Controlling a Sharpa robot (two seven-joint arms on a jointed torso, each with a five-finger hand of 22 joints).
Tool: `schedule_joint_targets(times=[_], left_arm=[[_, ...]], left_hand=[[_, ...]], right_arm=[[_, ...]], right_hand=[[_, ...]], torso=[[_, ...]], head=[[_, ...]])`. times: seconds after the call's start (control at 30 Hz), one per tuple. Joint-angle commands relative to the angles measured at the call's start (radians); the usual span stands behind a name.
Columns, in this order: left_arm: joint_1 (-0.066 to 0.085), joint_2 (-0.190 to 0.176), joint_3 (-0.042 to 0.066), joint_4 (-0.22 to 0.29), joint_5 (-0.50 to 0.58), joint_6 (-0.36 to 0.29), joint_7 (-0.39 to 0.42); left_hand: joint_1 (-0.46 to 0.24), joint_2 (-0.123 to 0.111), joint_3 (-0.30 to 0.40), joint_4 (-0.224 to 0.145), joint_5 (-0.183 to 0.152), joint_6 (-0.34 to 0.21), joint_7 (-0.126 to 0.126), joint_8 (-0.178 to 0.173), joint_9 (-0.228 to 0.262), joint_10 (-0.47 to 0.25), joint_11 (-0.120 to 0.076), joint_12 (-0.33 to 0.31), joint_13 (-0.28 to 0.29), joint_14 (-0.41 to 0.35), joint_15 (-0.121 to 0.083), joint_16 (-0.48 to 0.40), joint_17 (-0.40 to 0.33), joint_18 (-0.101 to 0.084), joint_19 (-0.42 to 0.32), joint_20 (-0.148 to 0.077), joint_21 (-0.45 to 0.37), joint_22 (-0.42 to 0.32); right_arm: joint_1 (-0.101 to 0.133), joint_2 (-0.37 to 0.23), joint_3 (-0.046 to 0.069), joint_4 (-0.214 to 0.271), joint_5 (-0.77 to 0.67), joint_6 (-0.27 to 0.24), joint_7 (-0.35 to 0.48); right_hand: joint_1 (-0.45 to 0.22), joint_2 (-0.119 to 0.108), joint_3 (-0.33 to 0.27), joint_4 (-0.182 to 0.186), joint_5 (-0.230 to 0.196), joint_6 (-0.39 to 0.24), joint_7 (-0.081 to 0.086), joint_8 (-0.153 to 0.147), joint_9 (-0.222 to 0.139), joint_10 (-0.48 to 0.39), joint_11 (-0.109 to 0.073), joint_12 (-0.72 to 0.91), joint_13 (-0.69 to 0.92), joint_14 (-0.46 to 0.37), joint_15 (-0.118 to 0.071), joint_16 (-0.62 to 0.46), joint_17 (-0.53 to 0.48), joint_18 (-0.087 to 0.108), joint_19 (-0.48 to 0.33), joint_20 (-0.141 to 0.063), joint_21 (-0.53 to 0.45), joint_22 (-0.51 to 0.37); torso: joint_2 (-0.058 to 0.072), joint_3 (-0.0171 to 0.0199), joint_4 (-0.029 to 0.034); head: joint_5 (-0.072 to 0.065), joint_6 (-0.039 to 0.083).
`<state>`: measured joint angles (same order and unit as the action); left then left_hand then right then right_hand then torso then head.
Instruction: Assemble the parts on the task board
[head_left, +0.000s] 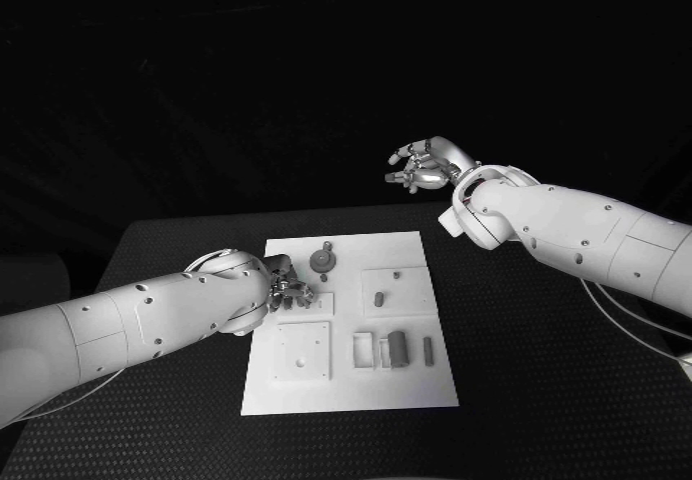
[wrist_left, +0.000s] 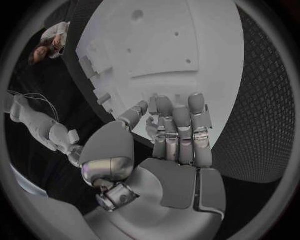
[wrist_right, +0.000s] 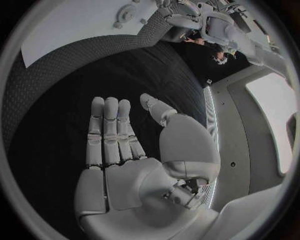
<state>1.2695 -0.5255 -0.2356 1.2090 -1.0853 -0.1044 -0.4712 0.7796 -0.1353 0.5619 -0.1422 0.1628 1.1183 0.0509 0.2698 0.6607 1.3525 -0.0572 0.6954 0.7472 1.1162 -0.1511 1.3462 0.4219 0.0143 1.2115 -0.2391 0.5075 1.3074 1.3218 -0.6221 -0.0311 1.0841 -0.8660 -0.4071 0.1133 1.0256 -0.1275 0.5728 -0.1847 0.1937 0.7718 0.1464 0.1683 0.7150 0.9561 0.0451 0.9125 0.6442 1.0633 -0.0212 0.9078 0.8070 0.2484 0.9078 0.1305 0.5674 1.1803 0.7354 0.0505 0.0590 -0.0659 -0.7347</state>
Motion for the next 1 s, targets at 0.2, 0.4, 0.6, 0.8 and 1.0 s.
schedule_joint_targets(times=[0.2, 0.4, 0.6, 0.8, 1.0], left_arm=[[-0.002, 0.001, -0.001, 0.002, 0.004, 0.022, -0.003], [-0.002, -0.002, -0.001, 0.003, 0.004, 0.018, -0.002], [-0.002, -0.004, -0.001, 0.008, 0.004, 0.017, -0.002], [-0.002, -0.005, -0.001, 0.013, 0.001, 0.019, -0.002], [-0.002, -0.005, -0.001, 0.012, 0.000, 0.019, -0.001]], left_hand=[[-0.002, -0.014, 0.001, 0.012, -0.008, -0.006, 0.001, -0.006, 0.000, -0.007, -0.003, 0.006, -0.001, -0.004, -0.003, 0.005, -0.003, 0.000, -0.001, -0.009, -0.006, 0.021], [-0.002, -0.015, 0.002, 0.013, -0.009, -0.006, 0.001, -0.006, 0.000, -0.008, -0.003, 0.006, -0.001, -0.004, -0.003, 0.006, -0.003, 0.000, -0.001, -0.009, -0.006, 0.021], [-0.001, -0.013, 0.003, 0.014, -0.009, -0.006, 0.001, -0.006, 0.000, -0.008, -0.003, 0.006, -0.001, -0.005, -0.004, 0.006, -0.003, 0.000, -0.001, -0.009, -0.006, 0.021], [-0.001, -0.012, 0.004, 0.015, -0.010, -0.005, 0.001, -0.005, 0.001, -0.008, -0.003, 0.007, -0.001, -0.004, -0.004, 0.006, -0.004, 0.000, -0.001, -0.009, -0.006, 0.021], [0.000, -0.011, 0.004, 0.015, -0.009, -0.005, 0.000, -0.005, 0.001, -0.008, -0.003, 0.007, -0.001, -0.005, -0.004, 0.007, -0.004, 0.001, -0.001, -0.009, -0.006, 0.021]], right_arm=[[-0.001, 0.001, 0.000, 0.002, -0.001, 0.011, 0.011], [-0.001, 0.000, 0.000, 0.002, 0.000, 0.012, 0.011], [-0.001, -0.001, 0.000, 0.002, 0.000, 0.012, 0.011], [-0.002, -0.001, 0.000, 0.002, 0.000, 0.012, 0.012], [-0.002, -0.002, 0.000, 0.002, 0.000, 0.012, 0.012]], right_hand=[[-0.003, 0.005, -0.004, 0.004, -0.004, 0.047, 0.042, 0.004, -0.001, -0.102, 0.037, 0.006, -0.002, 0.006, 0.001, -0.006, 0.002, 0.013, 0.010, 0.001, -0.006, 0.002], [-0.003, 0.005, -0.004, 0.004, -0.004, 0.047, 0.042, 0.004, -0.002, -0.103, 0.037, 0.007, -0.003, 0.006, 0.001, -0.007, 0.003, 0.013, 0.010, 0.001, -0.006, 0.002], [-0.003, 0.006, -0.005, 0.004, -0.004, 0.047, 0.042, 0.004, -0.002, -0.103, 0.037, 0.007, -0.004, 0.006, 0.001, -0.007, 0.004, 0.013, 0.010, 0.001, -0.006, 0.002], [-0.003, 0.006, -0.005, 0.004, -0.004, 0.047, 0.042, 0.004, -0.002, -0.103, 0.037, 0.008, -0.004, 0.007, 0.001, -0.008, 0.004, 0.013, 0.010, 0.001, -0.007, 0.002], [-0.003, 0.006, -0.005, 0.005, -0.004, 0.047, 0.042, 0.004, -0.002, -0.103, 0.037, 0.008, -0.005, 0.007, 0.001, -0.009, 0.005, 0.013, 0.010, 0.001, -0.007, 0.003]], torso=[[0.000, 0.0001, -0.0003], [0.000, 0.0001, 0.0000], [0.000, 0.0001, -0.0001], [0.000, -0.0001, 0.0001], [0.000, -0.0002, 0.0000]], head=[[0.002, -0.002], [0.002, -0.003], [0.001, -0.004], [0.001, -0.004], [0.001, -0.003]])
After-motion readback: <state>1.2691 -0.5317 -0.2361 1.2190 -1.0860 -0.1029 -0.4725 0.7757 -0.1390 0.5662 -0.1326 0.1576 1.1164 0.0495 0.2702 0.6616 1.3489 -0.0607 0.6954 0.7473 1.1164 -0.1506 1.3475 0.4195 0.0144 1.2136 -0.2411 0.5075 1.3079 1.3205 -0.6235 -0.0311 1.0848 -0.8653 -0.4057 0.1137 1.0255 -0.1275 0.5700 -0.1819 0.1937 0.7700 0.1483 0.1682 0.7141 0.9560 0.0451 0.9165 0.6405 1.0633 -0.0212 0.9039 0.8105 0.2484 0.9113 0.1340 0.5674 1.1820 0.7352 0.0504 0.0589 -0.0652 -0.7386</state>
